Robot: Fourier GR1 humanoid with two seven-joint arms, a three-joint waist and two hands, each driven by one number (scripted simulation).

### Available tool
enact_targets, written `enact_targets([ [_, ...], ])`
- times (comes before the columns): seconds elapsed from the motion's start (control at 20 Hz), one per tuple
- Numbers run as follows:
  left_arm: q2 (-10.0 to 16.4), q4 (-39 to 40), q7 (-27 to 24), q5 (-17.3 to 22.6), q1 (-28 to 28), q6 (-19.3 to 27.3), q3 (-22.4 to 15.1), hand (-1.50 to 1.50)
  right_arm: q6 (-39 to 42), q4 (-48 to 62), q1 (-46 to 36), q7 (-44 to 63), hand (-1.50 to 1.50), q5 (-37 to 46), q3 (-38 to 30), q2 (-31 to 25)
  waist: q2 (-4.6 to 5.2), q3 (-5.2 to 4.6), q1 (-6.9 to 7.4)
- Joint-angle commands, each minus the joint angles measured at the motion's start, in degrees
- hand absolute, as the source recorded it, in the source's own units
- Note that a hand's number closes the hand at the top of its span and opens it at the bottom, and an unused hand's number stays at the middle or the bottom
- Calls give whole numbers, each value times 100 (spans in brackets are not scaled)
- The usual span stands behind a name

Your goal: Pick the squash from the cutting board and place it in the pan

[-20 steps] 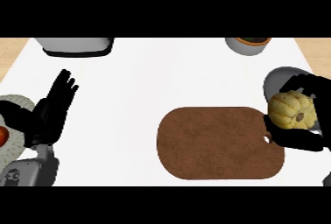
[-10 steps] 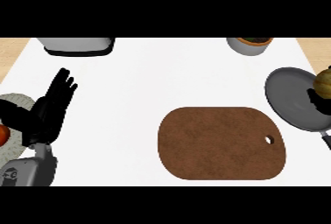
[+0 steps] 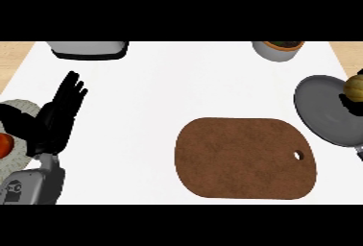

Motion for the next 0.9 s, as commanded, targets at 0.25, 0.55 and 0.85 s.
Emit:
enact_targets([
  [0.25,-224,-298,148,-202,53,180,-235,0,-1340,2869,-1036,-927,150,567,159,40,13,3,74],
  [0.55,-88,-191,25,-68,28,-48,-125,0,-744,3994,-1078,-536,-150,185,-386,-311,73,17,157],
  [0.85,-47,94,25,-105,-271,-14,-19,0,-894,4476,-1217,-1288,-150,-3,-548,-178,77,20,120],
])
